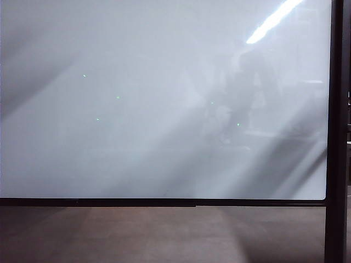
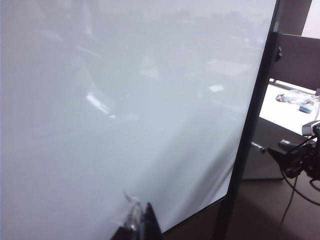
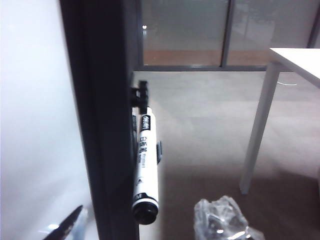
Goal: Reach to the right to find the marker pen, pick it up, and write the number 2 on the whiteboard.
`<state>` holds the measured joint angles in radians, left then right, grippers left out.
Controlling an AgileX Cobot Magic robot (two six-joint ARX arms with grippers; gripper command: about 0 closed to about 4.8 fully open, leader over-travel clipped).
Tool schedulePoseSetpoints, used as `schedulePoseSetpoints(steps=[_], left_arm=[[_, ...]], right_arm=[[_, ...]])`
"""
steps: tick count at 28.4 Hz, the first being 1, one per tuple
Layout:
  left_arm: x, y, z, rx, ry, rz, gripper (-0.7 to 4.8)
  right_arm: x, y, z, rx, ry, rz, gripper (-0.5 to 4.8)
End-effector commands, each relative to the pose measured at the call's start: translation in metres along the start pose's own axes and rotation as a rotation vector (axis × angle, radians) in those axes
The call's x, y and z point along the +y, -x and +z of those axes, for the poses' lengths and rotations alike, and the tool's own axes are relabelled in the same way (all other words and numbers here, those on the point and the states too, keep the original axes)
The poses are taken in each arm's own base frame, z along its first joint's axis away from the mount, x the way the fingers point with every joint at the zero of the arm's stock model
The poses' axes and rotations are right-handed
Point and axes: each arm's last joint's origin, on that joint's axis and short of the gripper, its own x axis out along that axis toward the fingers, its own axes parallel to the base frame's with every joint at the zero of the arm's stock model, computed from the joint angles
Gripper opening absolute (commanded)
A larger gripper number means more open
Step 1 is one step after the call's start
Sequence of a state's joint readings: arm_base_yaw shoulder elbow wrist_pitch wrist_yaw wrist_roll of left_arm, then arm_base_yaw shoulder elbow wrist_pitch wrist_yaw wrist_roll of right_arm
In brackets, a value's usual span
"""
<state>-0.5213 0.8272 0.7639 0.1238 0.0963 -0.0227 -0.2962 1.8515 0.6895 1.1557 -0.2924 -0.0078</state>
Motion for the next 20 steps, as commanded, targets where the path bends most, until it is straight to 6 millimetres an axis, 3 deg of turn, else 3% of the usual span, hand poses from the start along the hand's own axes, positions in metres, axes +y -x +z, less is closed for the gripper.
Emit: schedulePoseSetpoints(steps=[1,8,20], left_arm=[[0.000,-0.002,0.001,-0.002,-0.012,0.003,-0.05],[0.000,-0.002,0.001,-0.003,-0.015,0.006,-0.05],[0.000,-0.002,0.001,-0.002,-0.015,0.005,-0.05]], right_arm=[[-0.003,-0.011,0.000,-0.049,0.016,0.031,2.75],[-0.010,-0.042,-0.005,-0.068,0.016,0.088,2.75],[-0.012,-0.047,-0.009,-0.030,0.004,0.079,2.75]])
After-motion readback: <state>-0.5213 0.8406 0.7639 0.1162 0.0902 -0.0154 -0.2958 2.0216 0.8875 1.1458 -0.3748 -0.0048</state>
